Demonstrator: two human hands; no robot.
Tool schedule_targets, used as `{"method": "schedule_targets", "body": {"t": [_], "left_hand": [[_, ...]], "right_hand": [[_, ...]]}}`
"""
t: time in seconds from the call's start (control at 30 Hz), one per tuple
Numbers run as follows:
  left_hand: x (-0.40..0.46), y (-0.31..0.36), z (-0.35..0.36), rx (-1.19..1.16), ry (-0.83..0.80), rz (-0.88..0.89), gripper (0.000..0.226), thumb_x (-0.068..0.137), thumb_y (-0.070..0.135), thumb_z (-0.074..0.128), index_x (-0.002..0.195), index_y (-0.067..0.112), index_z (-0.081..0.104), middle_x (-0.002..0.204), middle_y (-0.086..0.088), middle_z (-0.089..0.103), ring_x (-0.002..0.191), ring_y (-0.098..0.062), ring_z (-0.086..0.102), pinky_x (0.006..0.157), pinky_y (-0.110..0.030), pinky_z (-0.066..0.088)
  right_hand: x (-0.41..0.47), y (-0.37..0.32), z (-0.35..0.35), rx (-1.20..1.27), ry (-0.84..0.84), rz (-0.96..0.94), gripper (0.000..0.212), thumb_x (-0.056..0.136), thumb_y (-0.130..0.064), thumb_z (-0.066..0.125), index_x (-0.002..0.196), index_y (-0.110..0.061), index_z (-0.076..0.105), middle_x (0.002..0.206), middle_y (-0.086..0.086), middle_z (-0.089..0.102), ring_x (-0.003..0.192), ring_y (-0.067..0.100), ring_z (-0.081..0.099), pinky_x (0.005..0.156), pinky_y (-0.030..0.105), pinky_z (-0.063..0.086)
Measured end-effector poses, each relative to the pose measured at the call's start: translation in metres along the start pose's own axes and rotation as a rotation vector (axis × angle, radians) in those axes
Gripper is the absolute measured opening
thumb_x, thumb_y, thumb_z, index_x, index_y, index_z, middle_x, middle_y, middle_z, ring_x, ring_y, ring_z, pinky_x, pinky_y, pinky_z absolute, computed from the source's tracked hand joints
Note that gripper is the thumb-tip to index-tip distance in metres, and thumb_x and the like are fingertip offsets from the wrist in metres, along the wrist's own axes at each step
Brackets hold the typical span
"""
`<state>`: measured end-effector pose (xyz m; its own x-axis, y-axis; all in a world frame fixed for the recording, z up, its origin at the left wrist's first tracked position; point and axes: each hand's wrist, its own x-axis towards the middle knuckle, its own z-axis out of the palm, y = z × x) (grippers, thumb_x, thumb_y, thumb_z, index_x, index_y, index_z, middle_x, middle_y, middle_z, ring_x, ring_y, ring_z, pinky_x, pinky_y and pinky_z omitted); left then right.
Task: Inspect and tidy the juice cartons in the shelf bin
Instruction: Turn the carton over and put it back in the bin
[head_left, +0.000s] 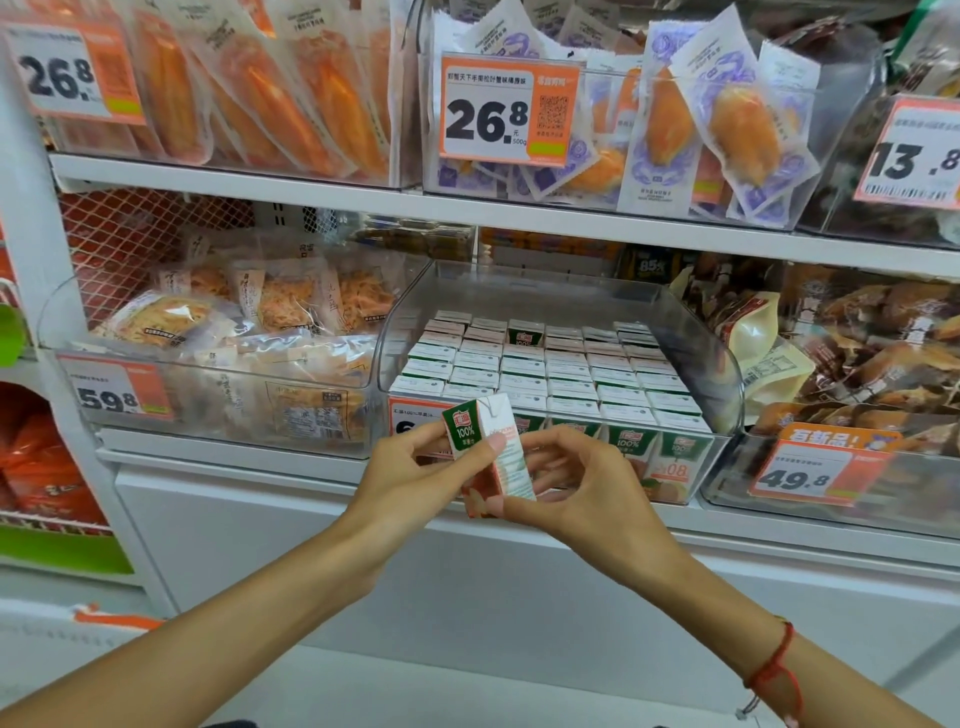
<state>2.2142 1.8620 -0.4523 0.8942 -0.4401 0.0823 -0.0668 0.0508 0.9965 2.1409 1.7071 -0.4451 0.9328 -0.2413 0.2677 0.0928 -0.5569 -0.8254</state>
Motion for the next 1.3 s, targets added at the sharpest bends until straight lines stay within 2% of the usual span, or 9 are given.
{"method": "schedule_targets", "body": {"t": [0.1, 0.27, 0.37, 0.6, 0.77, 0.9, 1.0, 1.17, 1.3], "left_hand": [[0.004, 0.002, -0.008, -0.021, -0.059, -0.025, 0.029, 0.068, 0.047, 0.076, 0.096, 0.04, 0.072, 0.098, 0.018, 0.075, 0.09, 0.002, 0.07, 0.079, -0.017, 0.055], [0.002, 0.004, -0.007, -0.054, -0.21, -0.073, 0.029, 0.077, 0.039, 0.071, 0.106, 0.033, 0.071, 0.104, 0.008, 0.076, 0.099, -0.005, 0.07, 0.075, -0.016, 0.056], [0.004, 0.003, -0.005, -0.115, -0.176, -0.126, 0.015, 0.092, 0.028, 0.063, 0.104, 0.027, 0.072, 0.101, 0.002, 0.077, 0.099, -0.007, 0.071, 0.074, -0.016, 0.056], [0.007, 0.007, -0.007, -0.277, -0.13, -0.178, 0.026, 0.096, 0.03, 0.055, 0.111, 0.013, 0.069, 0.101, -0.004, 0.077, 0.092, -0.009, 0.072, 0.072, -0.017, 0.057], [0.004, 0.006, -0.008, -0.243, -0.189, -0.098, 0.038, 0.088, 0.04, 0.056, 0.119, 0.021, 0.066, 0.107, -0.002, 0.075, 0.102, -0.011, 0.07, 0.082, -0.018, 0.056], [0.004, 0.006, -0.005, -0.198, -0.054, 0.001, 0.043, 0.082, 0.039, 0.063, 0.121, 0.021, 0.068, 0.106, 0.001, 0.076, 0.098, -0.009, 0.071, 0.079, -0.018, 0.056], [0.002, 0.008, -0.001, -0.199, -0.013, -0.003, 0.044, 0.077, 0.037, 0.071, 0.12, 0.024, 0.067, 0.105, 0.003, 0.076, 0.097, -0.009, 0.072, 0.072, -0.017, 0.056], [0.004, 0.011, -0.004, -0.241, 0.054, -0.119, 0.048, 0.083, 0.026, 0.074, 0.125, 0.032, 0.053, 0.094, -0.002, 0.078, 0.086, -0.015, 0.075, 0.069, -0.021, 0.06], [0.004, 0.016, -0.009, -0.386, 0.032, -0.321, 0.044, 0.086, 0.028, 0.071, 0.127, 0.018, 0.058, 0.1, -0.012, 0.076, 0.086, -0.018, 0.074, 0.065, -0.022, 0.06]], "right_hand": [[0.002, -0.004, -0.005, 0.201, -0.045, 0.087, 0.021, 0.074, -0.038, 0.078, 0.087, -0.022, 0.073, 0.079, -0.001, 0.074, 0.074, 0.018, 0.071, 0.069, 0.025, 0.059], [0.006, -0.008, -0.014, 0.342, -0.05, 0.211, 0.032, 0.076, -0.048, 0.068, 0.07, -0.018, 0.074, 0.073, 0.005, 0.074, 0.063, 0.013, 0.07, 0.063, 0.018, 0.057], [0.007, -0.006, -0.016, 0.388, -0.104, 0.249, 0.033, 0.071, -0.046, 0.073, 0.086, -0.017, 0.075, 0.079, 0.005, 0.075, 0.071, 0.015, 0.071, 0.069, 0.021, 0.058], [0.008, 0.0, -0.023, 0.397, -0.391, 0.286, 0.054, 0.073, -0.036, 0.076, 0.124, -0.024, 0.064, 0.115, -0.004, 0.072, 0.11, 0.01, 0.066, 0.095, 0.027, 0.053], [0.005, -0.002, -0.019, 0.355, -0.258, 0.216, 0.044, 0.069, -0.034, 0.081, 0.112, -0.028, 0.07, 0.103, -0.004, 0.075, 0.1, 0.01, 0.07, 0.09, 0.024, 0.053], [0.003, -0.006, -0.012, 0.249, -0.048, 0.155, 0.043, 0.072, -0.024, 0.083, 0.113, -0.029, 0.07, 0.089, -0.012, 0.075, 0.08, 0.006, 0.071, 0.068, 0.015, 0.055], [0.0, -0.007, -0.008, 0.055, 0.061, 0.069, 0.055, 0.068, -0.024, 0.085, 0.119, -0.029, 0.066, 0.092, -0.012, 0.07, 0.082, 0.006, 0.068, 0.076, 0.023, 0.058], [-0.001, -0.01, -0.009, 0.014, -0.027, -0.034, 0.053, 0.062, -0.049, 0.08, 0.112, -0.044, 0.061, 0.098, -0.014, 0.061, 0.082, -0.001, 0.06, 0.074, 0.015, 0.053], [0.002, -0.008, -0.013, 0.242, -0.124, 0.043, 0.043, 0.072, -0.044, 0.072, 0.113, -0.034, 0.07, 0.1, 0.002, 0.072, 0.09, 0.012, 0.068, 0.085, 0.022, 0.055]]}}
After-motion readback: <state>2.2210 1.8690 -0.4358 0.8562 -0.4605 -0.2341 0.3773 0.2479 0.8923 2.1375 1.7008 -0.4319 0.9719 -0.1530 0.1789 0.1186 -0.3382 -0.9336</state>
